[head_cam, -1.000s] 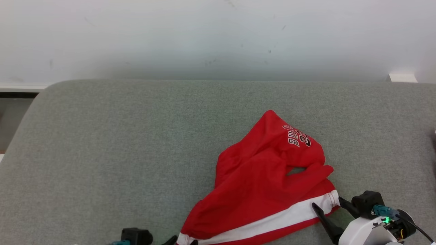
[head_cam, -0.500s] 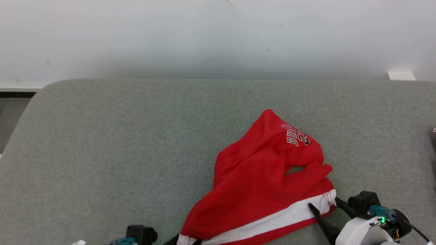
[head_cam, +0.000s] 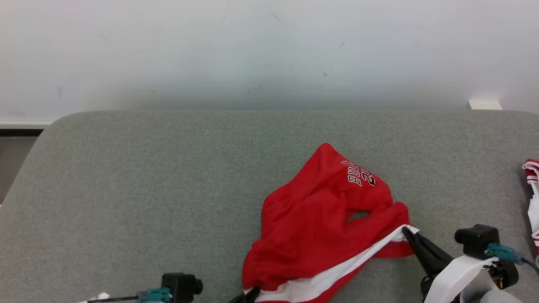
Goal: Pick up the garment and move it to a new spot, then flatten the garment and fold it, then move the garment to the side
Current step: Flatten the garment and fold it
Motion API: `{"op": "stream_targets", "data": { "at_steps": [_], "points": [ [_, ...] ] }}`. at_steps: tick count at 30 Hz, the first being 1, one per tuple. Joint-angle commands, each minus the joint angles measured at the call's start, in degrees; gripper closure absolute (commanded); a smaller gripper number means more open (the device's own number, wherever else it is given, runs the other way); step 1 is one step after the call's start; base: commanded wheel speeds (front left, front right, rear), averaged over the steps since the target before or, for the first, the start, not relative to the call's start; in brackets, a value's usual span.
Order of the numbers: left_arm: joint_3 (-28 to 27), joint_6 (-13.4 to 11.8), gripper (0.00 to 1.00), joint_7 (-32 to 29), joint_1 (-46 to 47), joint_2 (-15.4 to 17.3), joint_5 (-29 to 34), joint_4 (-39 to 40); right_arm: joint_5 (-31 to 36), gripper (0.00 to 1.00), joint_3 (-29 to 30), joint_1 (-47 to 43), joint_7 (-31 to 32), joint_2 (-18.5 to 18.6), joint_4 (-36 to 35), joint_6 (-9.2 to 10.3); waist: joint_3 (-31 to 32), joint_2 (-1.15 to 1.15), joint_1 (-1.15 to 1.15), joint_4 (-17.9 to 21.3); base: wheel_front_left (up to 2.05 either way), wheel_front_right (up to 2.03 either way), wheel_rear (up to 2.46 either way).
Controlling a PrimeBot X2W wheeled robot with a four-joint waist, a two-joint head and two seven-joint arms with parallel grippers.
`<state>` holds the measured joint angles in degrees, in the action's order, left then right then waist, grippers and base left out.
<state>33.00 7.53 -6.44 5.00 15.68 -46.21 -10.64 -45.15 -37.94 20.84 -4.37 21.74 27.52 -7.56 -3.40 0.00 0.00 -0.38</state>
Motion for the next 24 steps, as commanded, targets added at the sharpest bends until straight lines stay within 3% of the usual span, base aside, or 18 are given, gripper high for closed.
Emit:
{"op": "stream_targets", "data": {
  "at_steps": [1, 13, 24],
  "points": [
    [-0.79, -0.07, 1.00, -0.44, -0.44, 1.26, -2.41, 2.32, -1.96, 1.00, 1.04, -0.84, -0.81, 1.62, -1.69, 0.16, 0.95, 0.00, 0.00, 0.79, 0.00, 0.00, 0.00],
    [-5.40, -0.49, 1.00, -5.45, -0.96, 5.17, -17.81, 24.08, -14.88, 1.00, 8.91, -7.77, 1.40, 13.67, -24.04, 0.16, 4.59, 0.00, 0.00, 5.31, 0.00, 0.00, 0.00],
    [-11.33, -5.35, 1.00, -8.97, -0.40, 7.90, -25.11, 40.82, -23.60, 1.00, 24.15, -19.50, 2.98, 21.18, -46.26, 0.15, 5.45, 0.00, 0.00, 8.56, 0.00, 0.00, 0.00]
  ]
}}
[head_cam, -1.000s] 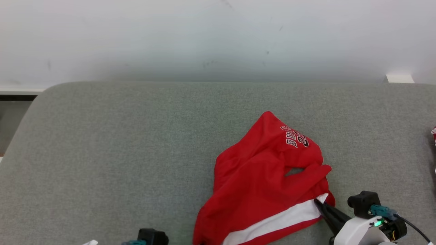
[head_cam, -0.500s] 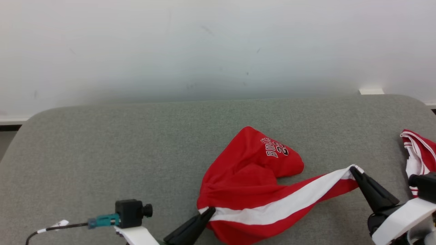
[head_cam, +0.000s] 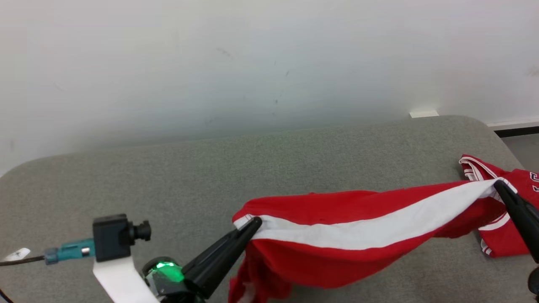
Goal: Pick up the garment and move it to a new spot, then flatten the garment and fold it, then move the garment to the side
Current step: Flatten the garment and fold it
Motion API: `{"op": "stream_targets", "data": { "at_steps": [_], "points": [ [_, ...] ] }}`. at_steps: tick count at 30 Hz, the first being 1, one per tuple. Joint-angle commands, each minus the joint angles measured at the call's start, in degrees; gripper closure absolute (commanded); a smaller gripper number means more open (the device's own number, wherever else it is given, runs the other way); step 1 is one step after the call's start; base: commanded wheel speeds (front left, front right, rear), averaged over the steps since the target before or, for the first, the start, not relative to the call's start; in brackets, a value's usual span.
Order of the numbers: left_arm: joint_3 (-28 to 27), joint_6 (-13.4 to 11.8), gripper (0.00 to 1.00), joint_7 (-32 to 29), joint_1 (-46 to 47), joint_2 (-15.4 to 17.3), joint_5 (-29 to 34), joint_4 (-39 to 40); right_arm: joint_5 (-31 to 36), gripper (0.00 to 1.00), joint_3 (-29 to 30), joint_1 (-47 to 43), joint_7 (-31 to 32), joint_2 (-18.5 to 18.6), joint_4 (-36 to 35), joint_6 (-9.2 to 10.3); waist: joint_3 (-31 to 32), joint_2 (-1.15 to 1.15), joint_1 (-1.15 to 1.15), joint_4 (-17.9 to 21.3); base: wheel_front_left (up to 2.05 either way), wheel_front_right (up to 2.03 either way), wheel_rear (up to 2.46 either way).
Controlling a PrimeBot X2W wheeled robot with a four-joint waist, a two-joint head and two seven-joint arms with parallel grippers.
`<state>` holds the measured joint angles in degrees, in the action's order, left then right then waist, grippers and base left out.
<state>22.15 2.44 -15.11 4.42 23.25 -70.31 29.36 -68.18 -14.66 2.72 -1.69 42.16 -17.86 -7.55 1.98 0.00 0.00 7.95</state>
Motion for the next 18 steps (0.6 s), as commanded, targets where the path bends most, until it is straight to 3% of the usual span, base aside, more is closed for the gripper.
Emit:
{"op": "stream_targets", "data": {
  "at_steps": [1, 11, 18],
  "points": [
    [-0.92, -0.69, 1.00, -0.48, 0.49, 0.57, -1.31, 1.88, -1.41, 1.00, 2.06, -2.40, 0.73, 1.14, -2.50, 0.14, 0.09, 0.00, 0.00, 0.37, 0.00, 0.00, 0.00],
    [-3.59, -4.02, 1.00, -2.42, 1.96, 2.19, -2.71, 6.20, -7.94, 1.00, 12.15, -10.86, 4.68, 3.94, -12.38, 0.14, 0.58, 0.00, 0.00, 1.07, 0.00, 0.00, 0.00],
    [-4.60, -4.87, 1.00, -4.12, 4.29, 3.61, -3.08, 5.03, -10.62, 1.00, 14.63, -10.92, 7.32, 4.56, -13.46, 0.14, -0.52, 0.00, 0.00, 0.41, 0.00, 0.00, 0.00]
  ]
}}
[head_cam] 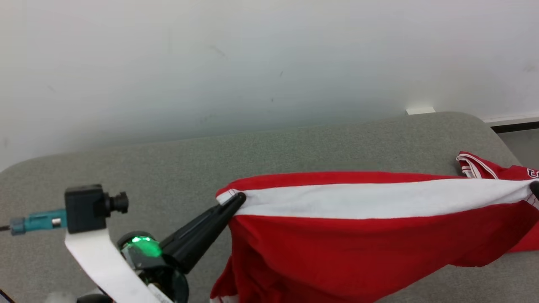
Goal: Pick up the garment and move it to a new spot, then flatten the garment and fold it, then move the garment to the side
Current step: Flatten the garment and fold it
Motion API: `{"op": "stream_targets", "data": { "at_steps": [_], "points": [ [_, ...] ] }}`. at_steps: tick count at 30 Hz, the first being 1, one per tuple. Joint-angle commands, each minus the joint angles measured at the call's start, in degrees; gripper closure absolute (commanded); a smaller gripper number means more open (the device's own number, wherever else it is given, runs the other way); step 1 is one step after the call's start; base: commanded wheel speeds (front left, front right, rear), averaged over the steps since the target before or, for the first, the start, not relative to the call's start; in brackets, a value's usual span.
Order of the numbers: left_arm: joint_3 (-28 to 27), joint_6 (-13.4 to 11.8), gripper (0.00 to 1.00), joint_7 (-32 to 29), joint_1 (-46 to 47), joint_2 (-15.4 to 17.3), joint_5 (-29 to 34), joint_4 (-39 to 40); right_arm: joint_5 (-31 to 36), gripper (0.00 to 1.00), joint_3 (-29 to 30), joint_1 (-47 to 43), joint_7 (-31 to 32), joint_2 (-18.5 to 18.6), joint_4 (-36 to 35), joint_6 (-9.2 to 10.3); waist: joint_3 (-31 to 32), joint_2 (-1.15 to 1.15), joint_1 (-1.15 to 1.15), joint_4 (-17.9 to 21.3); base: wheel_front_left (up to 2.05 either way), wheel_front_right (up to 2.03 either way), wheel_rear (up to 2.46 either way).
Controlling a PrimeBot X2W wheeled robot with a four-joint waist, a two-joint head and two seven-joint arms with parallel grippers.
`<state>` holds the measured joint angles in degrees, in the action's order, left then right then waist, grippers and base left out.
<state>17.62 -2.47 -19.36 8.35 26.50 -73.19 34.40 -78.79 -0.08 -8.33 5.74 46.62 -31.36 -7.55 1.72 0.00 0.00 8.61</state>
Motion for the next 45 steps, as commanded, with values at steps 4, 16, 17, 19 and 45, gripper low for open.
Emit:
{"op": "stream_targets", "data": {
  "at_steps": [4, 16, 17, 19, 45],
  "points": [
    [-0.45, -0.58, 1.00, -2.46, 5.90, 1.21, -0.22, -4.14, -0.19, 1.00, -0.39, 4.53, 2.71, 0.81, 3.10, 0.14, -3.07, 0.00, 0.00, -1.51, 0.00, 0.00, 0.00],
    [4.44, 1.57, 1.00, -4.43, 44.55, -6.03, 10.25, -36.82, 15.94, 1.00, -13.37, 51.37, 12.88, -15.99, 30.11, 0.13, -18.78, 0.00, 0.00, -5.03, 0.00, 0.00, 0.00],
    [4.54, 2.25, 1.00, -3.01, 48.02, -7.12, 11.54, -40.23, 18.90, 1.00, -13.78, 55.96, 11.97, -18.52, 33.10, 0.13, -19.93, 0.00, 0.00, -4.89, 0.00, 0.00, 0.00],
    [4.48, 3.02, 1.00, 0.33, 54.70, -8.64, 14.72, -47.04, 25.30, 1.00, -13.33, 64.35, 7.25, -23.39, 38.93, 0.13, -22.03, 0.00, 0.00, -4.30, 0.00, 0.00, 0.00],
    [24.98, 9.94, 1.00, 34.44, 27.98, -6.75, 8.10, -55.73, 18.87, 1.00, -34.65, 33.02, -19.78, -13.59, 39.64, 0.14, -18.29, 0.00, 0.00, -4.20, 0.00, 0.00, 0.00]
  ]
}}
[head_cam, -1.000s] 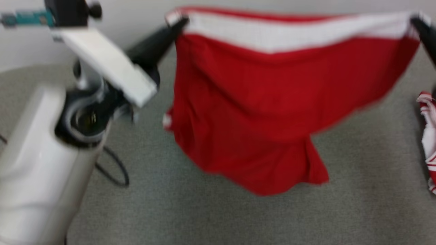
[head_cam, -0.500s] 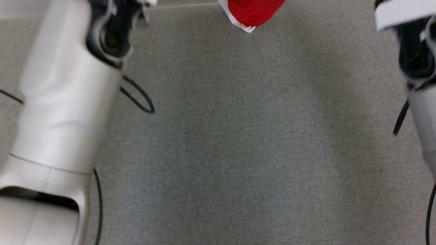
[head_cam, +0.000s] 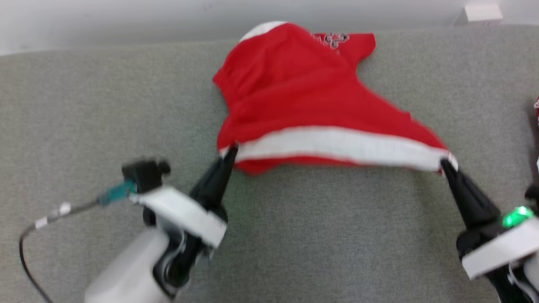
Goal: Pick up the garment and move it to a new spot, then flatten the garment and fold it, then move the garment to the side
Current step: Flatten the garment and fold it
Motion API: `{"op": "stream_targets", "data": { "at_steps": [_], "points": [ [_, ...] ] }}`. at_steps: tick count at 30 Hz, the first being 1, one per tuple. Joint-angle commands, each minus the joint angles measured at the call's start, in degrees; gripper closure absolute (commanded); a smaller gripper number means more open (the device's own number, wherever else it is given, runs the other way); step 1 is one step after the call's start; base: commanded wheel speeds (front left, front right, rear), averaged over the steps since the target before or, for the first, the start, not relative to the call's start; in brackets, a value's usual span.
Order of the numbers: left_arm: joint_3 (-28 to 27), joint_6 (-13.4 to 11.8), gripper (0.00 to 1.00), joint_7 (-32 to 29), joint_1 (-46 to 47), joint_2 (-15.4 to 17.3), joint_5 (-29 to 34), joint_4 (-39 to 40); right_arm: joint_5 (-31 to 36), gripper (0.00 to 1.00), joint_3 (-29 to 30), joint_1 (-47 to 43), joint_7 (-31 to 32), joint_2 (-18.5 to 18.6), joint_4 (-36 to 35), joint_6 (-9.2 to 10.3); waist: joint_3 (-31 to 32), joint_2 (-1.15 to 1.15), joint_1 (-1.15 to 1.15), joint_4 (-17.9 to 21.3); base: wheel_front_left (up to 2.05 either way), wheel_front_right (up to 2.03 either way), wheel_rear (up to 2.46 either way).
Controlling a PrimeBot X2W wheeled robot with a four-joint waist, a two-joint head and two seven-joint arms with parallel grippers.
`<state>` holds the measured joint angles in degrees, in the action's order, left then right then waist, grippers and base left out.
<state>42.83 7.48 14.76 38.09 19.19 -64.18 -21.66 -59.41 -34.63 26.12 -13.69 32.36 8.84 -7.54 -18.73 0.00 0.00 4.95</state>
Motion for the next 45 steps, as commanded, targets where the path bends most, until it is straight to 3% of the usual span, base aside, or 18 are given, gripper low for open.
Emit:
{"op": "stream_targets", "data": {
  "at_steps": [1, 9, 17, 22, 27, 32, 40, 45],
  "points": [
    [-0.11, 0.01, 1.00, 0.40, -4.46, 0.97, -1.80, 1.81, -1.33, 1.00, -0.24, -3.66, -0.59, 1.68, -1.63, 0.12, 3.24, 0.00, 0.00, -0.63, 0.00, 0.00, 0.00],
    [2.59, -0.19, 1.00, 0.36, -23.72, 6.31, -6.04, 10.57, -5.06, 1.00, -2.83, -20.47, -0.30, 10.24, -9.82, 0.12, 12.38, 0.00, 0.00, -2.09, 0.00, 0.00, 0.00],
    [3.78, -6.37, 1.00, -0.62, -39.30, 12.76, -9.45, 25.39, -10.55, 1.00, -0.04, -38.12, 0.66, 20.82, -22.03, 0.12, 17.96, 0.00, 0.00, -3.46, 0.00, 0.00, 0.00],
    [2.34, -9.18, 1.00, -2.26, -41.26, 14.40, -13.33, 33.01, -11.31, 1.00, 3.40, -39.66, 3.34, 24.64, -25.80, 0.12, 17.65, 0.00, 0.00, -3.83, 0.00, 0.00, 0.00],
    [-0.70, -10.87, 1.00, -4.97, -36.12, 12.89, -17.40, 34.04, -10.20, 1.00, 5.68, -30.16, 10.51, 23.68, -24.41, 0.12, 13.39, 0.00, 0.00, -5.44, 0.00, 0.00, 0.00],
    [-1.69, -10.39, 1.00, -8.76, -29.00, 12.18, -18.05, 33.09, -9.50, 1.00, 6.34, -19.54, 17.78, 20.89, -20.78, 0.12, 8.12, 0.00, 0.00, -8.64, 0.00, 0.00, 0.00],
    [-2.52, -10.52, 1.00, -13.75, -14.93, 5.17, -19.53, 25.19, -8.41, 1.00, 6.61, 0.46, 29.68, 15.49, -11.17, 0.13, -1.75, 0.00, 0.00, -15.95, 0.00, 0.00, 0.00],
    [-2.42, -9.96, 1.00, -13.40, -9.00, 1.18, -18.09, 18.55, -5.82, 1.00, 5.07, 9.26, 33.04, 12.14, -4.86, 0.13, -5.35, 0.00, 0.00, -18.87, 0.00, 0.00, 0.00]
  ]
}}
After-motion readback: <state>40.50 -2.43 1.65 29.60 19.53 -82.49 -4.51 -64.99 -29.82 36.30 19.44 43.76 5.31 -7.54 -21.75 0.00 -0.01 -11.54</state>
